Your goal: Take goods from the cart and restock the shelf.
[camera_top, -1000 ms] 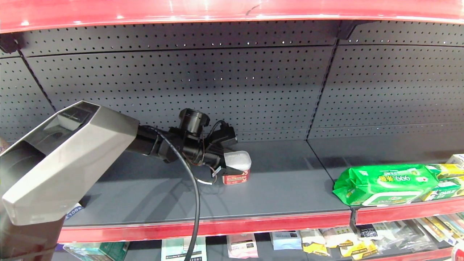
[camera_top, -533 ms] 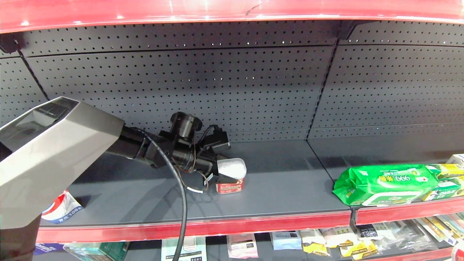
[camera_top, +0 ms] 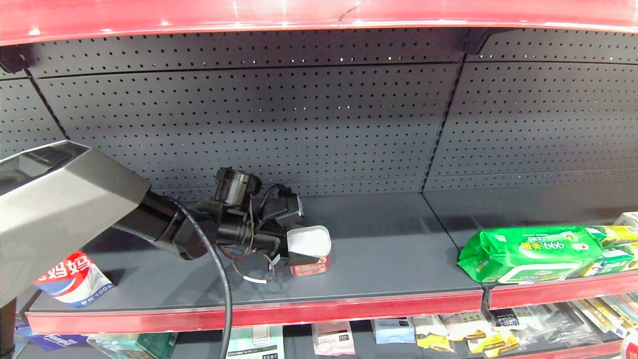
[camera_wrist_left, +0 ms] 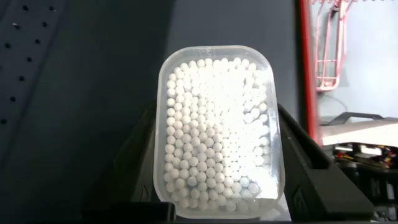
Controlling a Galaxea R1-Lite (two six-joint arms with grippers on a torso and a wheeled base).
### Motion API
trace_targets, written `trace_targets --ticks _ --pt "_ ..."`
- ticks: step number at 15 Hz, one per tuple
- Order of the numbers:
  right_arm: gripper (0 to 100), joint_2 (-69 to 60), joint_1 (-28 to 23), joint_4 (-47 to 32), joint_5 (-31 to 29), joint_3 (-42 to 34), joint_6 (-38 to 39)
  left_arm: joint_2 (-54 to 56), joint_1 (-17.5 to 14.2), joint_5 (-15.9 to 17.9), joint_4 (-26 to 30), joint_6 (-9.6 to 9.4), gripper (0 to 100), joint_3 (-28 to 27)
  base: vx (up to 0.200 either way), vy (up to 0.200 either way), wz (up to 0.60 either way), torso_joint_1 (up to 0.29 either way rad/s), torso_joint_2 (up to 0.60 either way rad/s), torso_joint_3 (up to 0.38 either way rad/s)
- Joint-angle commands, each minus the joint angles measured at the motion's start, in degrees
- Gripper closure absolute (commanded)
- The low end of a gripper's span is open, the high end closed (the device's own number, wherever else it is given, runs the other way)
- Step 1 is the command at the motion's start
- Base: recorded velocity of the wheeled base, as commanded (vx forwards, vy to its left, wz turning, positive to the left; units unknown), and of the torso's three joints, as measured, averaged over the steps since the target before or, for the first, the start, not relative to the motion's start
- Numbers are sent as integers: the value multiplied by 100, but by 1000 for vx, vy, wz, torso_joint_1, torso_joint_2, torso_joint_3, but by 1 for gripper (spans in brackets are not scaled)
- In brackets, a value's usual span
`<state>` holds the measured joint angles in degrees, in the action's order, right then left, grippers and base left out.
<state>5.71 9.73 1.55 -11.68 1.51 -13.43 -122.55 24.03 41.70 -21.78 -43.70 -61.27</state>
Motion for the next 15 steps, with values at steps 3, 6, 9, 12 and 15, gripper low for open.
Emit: trace_targets --ticks 3,6,9,12,15 --pt "100 10 -6 3 -1 -2 -10 241 -3 4 16 20 100 247 0 0 0 0 0 0" --pt "100 10 -6 3 -1 -2 -10 390 -3 136 8 2 100 572 0 0 0 0 0 0" --pt "100 10 -6 3 -1 7 -10 390 -12 145 -19 -33 100 695 0 0 0 0 0 0" --pt "100 10 -6 3 -1 7 -10 390 -12 163 -28 -33 100 739 0 0 0 0 0 0" --pt "100 10 -6 3 -10 7 -10 399 -21 154 -28 -33 100 731 0 0 0 0 0 0"
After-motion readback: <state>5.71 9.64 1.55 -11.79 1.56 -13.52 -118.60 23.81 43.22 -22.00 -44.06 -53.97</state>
